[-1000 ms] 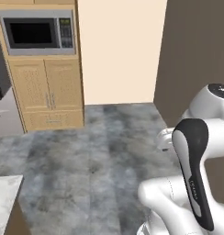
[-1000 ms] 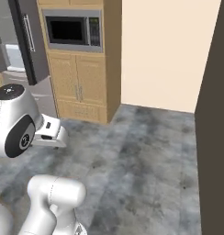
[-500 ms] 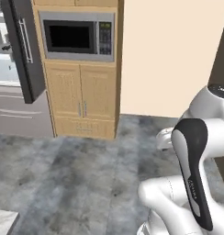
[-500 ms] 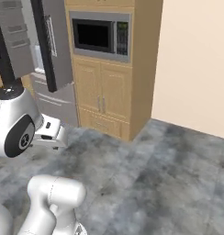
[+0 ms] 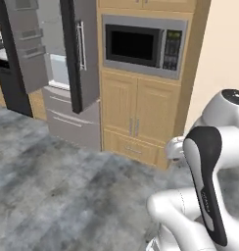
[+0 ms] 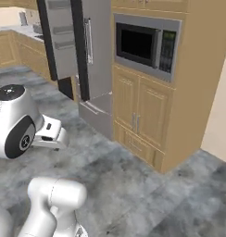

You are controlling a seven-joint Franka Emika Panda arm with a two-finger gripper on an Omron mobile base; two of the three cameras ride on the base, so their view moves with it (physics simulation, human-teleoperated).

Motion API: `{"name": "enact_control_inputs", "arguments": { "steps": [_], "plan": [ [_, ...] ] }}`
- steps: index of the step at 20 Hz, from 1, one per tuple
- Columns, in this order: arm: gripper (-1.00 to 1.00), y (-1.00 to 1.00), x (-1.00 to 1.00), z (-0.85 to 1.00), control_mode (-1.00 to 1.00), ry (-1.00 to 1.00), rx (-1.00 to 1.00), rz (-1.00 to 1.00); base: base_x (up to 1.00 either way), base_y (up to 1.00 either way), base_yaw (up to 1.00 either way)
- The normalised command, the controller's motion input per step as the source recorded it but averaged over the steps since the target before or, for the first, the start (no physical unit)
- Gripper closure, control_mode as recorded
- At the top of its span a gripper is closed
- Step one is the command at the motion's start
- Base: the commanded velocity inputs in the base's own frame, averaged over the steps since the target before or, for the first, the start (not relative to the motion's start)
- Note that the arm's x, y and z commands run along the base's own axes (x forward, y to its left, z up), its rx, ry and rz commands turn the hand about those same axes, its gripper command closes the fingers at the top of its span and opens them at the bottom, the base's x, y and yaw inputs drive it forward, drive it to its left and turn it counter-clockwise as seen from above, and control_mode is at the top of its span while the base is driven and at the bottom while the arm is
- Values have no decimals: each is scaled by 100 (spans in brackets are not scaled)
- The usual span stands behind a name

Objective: Gather the mushroom and bell pepper from the fridge and place them on a tray on the dining counter. Then gather the fishs from the fridge and place them on the other tray.

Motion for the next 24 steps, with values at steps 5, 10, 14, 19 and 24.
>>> {"name": "enact_control_inputs", "arguments": {
  "steps": [5, 10, 14, 19, 24],
  "plan": [
    [-100, 0, 0, 0, 100, 0, 0, 0, 100, -17, 65],
    [-100, 0, 0, 0, 100, 0, 0, 0, 100, -3, 65],
    [-100, 0, 0, 0, 100, 0, 0, 0, 100, 0, 56],
    [-100, 0, 0, 0, 100, 0, 0, 0, 100, 0, 35],
    [-100, 0, 0, 0, 100, 0, 0, 0, 100, 0, 2]
  ]
}}
